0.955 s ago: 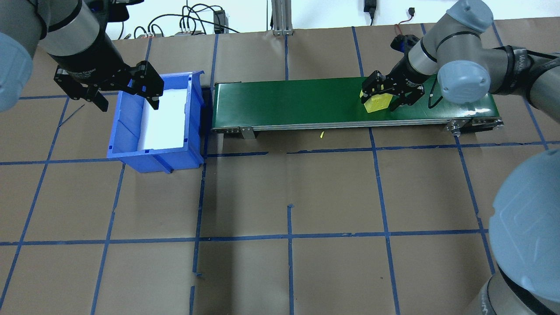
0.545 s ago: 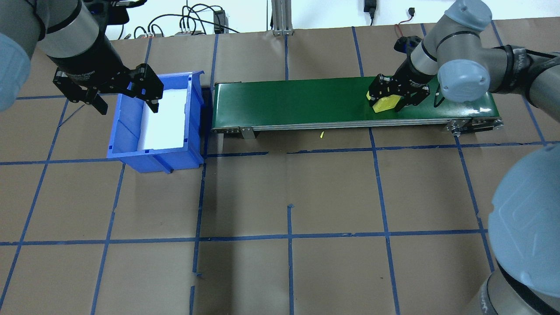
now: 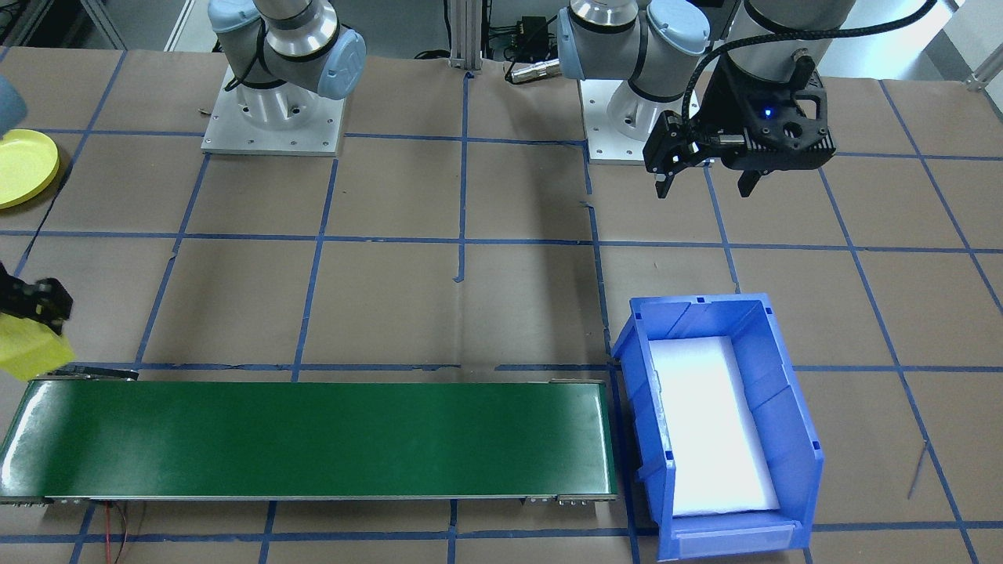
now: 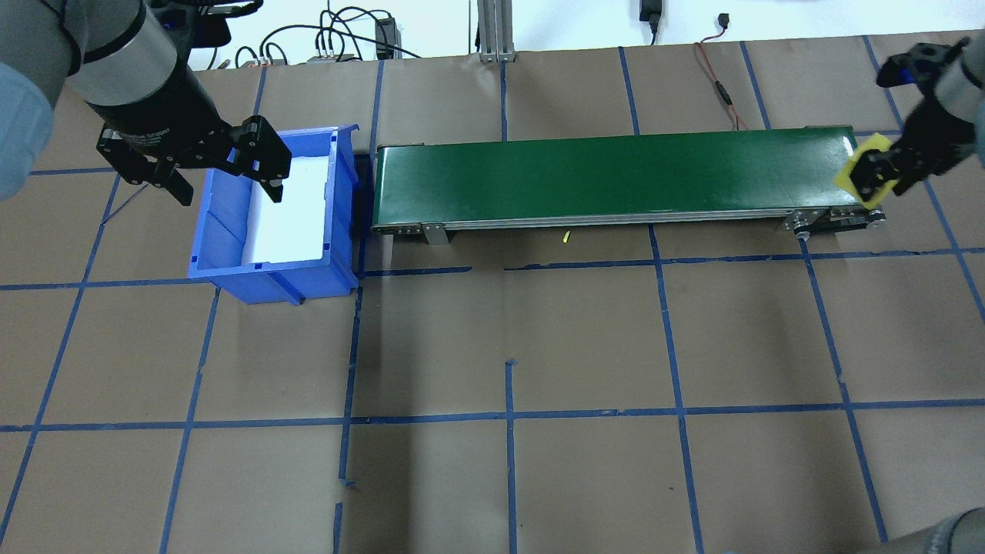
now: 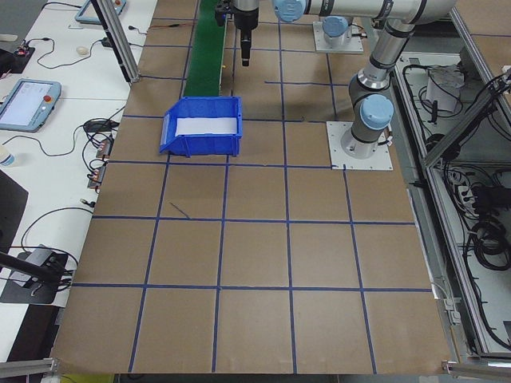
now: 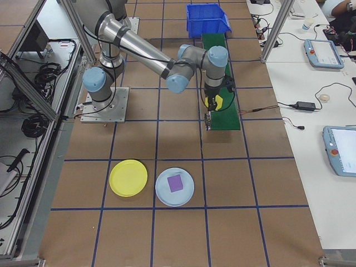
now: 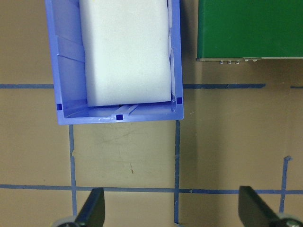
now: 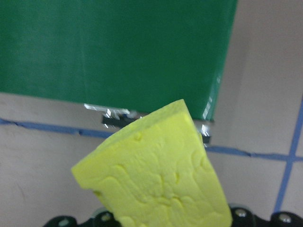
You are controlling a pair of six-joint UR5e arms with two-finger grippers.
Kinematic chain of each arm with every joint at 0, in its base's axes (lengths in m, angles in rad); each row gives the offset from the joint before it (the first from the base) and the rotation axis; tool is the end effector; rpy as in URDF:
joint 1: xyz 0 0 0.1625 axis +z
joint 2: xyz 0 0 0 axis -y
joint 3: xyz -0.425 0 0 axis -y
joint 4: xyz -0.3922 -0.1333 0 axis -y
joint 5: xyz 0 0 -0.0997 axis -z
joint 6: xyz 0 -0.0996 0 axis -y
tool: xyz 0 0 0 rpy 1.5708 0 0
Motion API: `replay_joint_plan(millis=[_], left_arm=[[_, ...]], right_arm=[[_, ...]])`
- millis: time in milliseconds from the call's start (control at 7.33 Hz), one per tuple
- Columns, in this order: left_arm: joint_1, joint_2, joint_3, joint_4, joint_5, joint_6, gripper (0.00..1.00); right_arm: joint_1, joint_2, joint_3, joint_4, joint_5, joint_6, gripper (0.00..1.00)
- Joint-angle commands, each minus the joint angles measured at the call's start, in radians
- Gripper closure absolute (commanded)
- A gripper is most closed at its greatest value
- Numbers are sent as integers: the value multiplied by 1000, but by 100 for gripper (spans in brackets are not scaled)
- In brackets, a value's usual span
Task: Move block left to right into plate
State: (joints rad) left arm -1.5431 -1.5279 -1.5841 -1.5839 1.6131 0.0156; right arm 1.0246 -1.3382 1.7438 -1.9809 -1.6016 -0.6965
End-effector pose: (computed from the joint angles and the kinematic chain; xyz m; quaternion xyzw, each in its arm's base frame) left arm -0.1159 -0.4785 0.5009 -0.0062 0.9997 -0.0078 0.0213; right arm -0.1788 -0.5449 0.3222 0.0750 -0.9971 -0.0071 0.0138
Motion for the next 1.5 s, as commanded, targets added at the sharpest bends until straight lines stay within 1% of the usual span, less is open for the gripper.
replay_joint_plan(millis=[0, 409, 545, 682, 818, 955, 1091, 1227, 1364], left_arm=[[0, 0, -4, 7, -1, 0, 0], [-3, 2, -4, 7, 1, 1, 0], [-3, 2, -4, 5, -1, 1, 0], [-3, 2, -5, 5, -1, 1, 0], [-3, 2, -7, 7, -1, 1, 0], [-3, 2, -7, 7, -1, 1, 0], [-3, 2, -7, 7, 1, 1, 0], [-3, 2, -7, 7, 1, 1, 0], [-3, 2, -7, 7, -1, 1, 0]], right_arm=[[-305, -62, 83, 53, -17, -304, 54], [-645, -61, 88, 56, -15, -622, 55], [-719, -58, 111, 56, -8, -690, 55], [-783, -58, 170, 28, 2, -718, 54], [-808, -47, 206, -31, 2, -742, 48], [-822, -18, 220, -67, 2, -776, 41], [-839, 19, 221, -67, 2, -779, 5], [-842, 43, 217, -67, -6, -790, 0], [-844, 44, 215, -67, -17, -790, 0]])
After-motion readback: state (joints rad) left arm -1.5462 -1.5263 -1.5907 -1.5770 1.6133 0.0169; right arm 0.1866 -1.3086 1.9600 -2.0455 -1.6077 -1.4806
